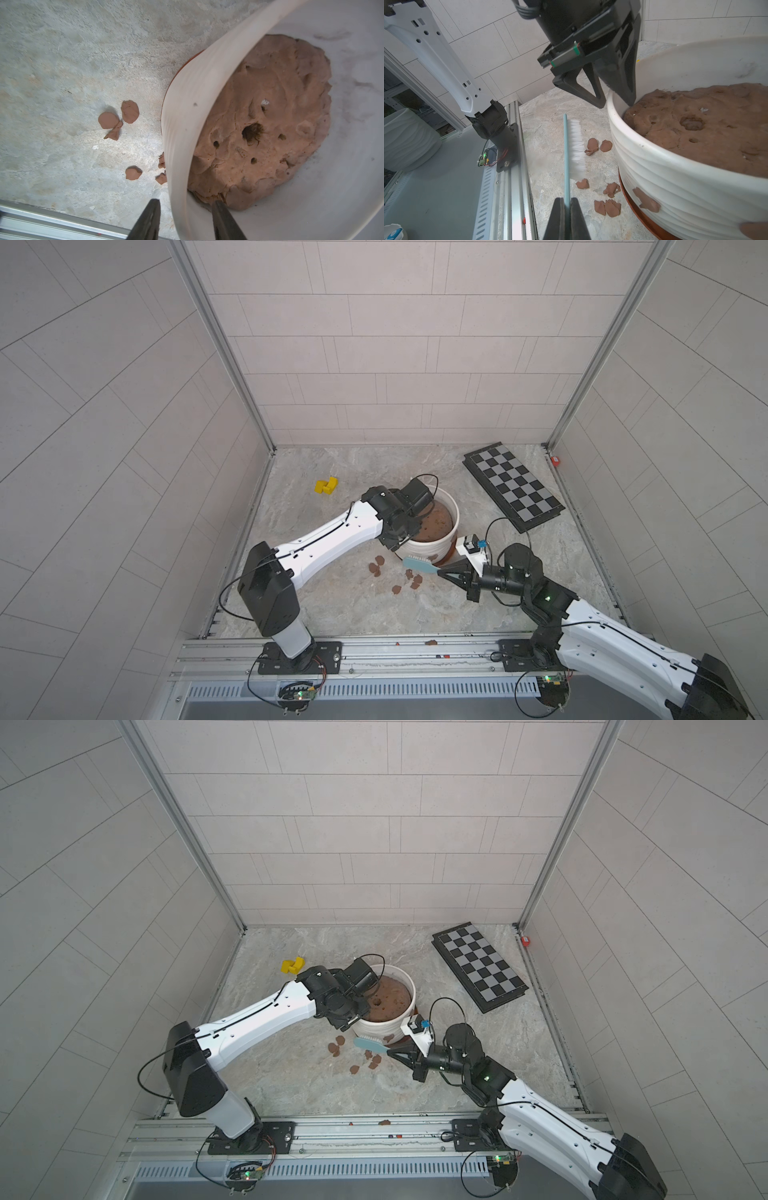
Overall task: Scrub the dried mud off the ceramic pot
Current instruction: Rotate the pot at the center of the board.
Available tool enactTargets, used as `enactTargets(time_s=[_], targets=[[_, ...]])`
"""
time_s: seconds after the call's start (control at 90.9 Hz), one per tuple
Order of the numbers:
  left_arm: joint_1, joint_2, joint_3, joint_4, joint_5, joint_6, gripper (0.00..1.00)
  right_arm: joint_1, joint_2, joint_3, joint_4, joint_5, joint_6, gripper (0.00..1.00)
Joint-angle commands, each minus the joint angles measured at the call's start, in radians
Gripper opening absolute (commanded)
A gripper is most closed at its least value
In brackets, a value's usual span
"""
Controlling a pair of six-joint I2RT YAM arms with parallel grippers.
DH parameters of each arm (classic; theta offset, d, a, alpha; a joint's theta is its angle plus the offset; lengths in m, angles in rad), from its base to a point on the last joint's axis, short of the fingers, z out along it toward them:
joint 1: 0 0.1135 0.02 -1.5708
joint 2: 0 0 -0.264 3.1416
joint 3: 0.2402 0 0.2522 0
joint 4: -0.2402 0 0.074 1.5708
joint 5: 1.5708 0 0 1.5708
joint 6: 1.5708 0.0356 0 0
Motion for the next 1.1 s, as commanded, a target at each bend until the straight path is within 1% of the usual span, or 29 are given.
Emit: enactTargets(time_s=[0.0,0.198,0.396,0.484,0.561,0.77,0.935,1.09], targets=[[-0.008,0.015,-0.002,-0.007,-0.013,-0.018,0.38,-0.005,-0.012,-0.013,0.013,-0.01,0.005,0.0],[-0.007,0.039,-0.004,-0.009,-0.016,-0.017,0.3,-0.004,-0.016,-0.028,0.025,-0.009,0.014,0.0],[-0.004,0.047,0.008,-0.017,-0.049,-0.016,0.2,-0.006,-0.017,-0.04,0.036,-0.007,0.023,0.0],[-0.002,0.053,0.017,-0.027,-0.06,-0.013,0.18,-0.006,-0.017,-0.04,0.038,-0.007,0.021,0.0],[-0.001,0.061,0.029,-0.045,-0.077,-0.008,0.14,-0.006,-0.016,-0.042,0.04,-0.004,0.023,0.0],[0.032,0.072,0.038,-0.057,-0.093,0.022,0.12,-0.008,-0.008,-0.045,0.046,0.005,0.019,0.0],[0.062,0.074,0.073,-0.066,-0.104,0.1,0.12,-0.014,0.007,-0.045,0.056,0.0,0.017,0.0],[0.085,0.116,0.141,-0.075,-0.107,0.25,0.12,-0.018,0.015,-0.037,0.061,-0.009,0.016,0.0]])
